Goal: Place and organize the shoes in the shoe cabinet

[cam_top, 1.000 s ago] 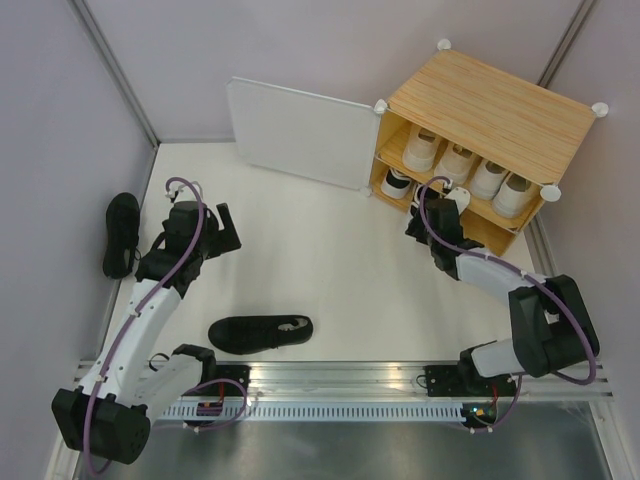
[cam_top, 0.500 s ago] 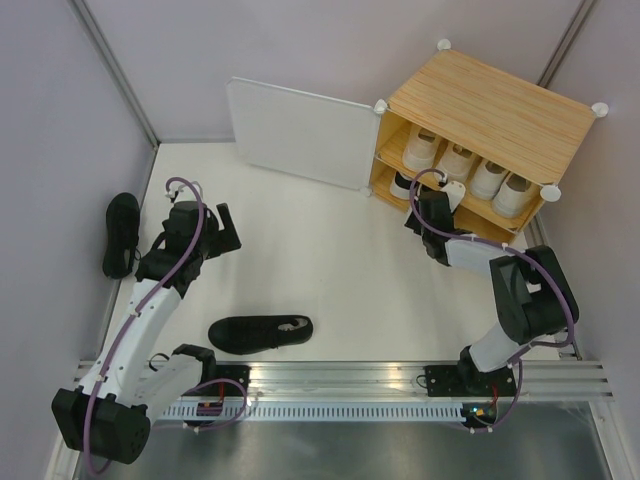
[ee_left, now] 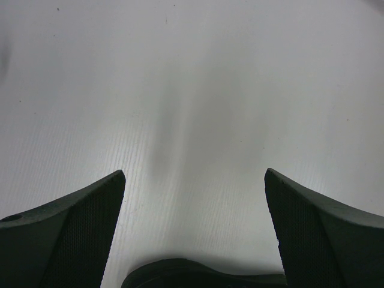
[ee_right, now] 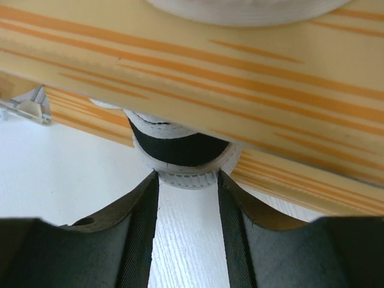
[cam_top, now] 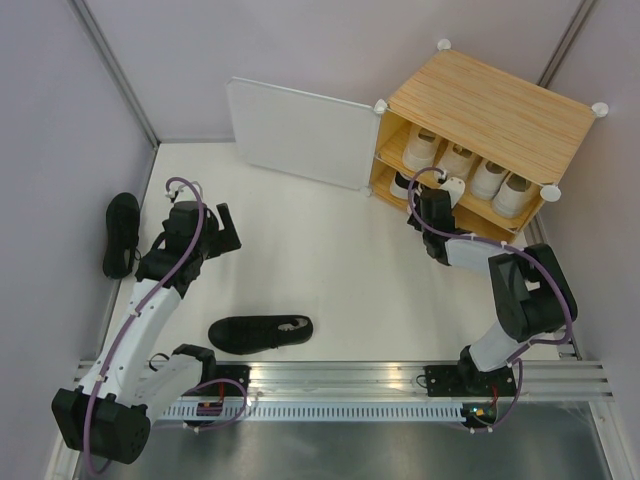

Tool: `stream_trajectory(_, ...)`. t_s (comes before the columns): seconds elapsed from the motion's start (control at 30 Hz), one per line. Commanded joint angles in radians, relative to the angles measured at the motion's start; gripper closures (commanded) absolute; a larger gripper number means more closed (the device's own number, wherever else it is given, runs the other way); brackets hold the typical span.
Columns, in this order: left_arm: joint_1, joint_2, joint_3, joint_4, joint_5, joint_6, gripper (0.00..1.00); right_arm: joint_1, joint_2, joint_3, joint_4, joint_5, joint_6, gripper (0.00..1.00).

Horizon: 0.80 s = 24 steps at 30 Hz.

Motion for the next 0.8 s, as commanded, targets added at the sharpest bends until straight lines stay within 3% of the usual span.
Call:
stream_trajectory(0.0, 0.004, -0.002, -0.001, 0.032, -0.016, 0.034, 0.00, -0.012, -0.041, 0.007, 0.047, 0.132, -0.014, 0.84)
stream_trajectory(0.23, 0.004, -0.002, -0.001, 0.031, -0.016, 0.034, 0.00, -0.043, -0.013, 0.020, 0.001, 0.154, 0.026, 0.81)
stream_trajectory(0.5, 0.002, -0.005, -0.001, 0.031, -0.016, 0.033, 0.00, -0.041, -0.093, -0.027, 0.004, 0.068, 0.072, 0.65)
stream_trajectory(0.77, 0.004, -0.007, -0.001, 0.031, -0.013, 0.034, 0.00, -0.043, -0.121, -0.108, 0.078, 0.066, 0.221, 0.67)
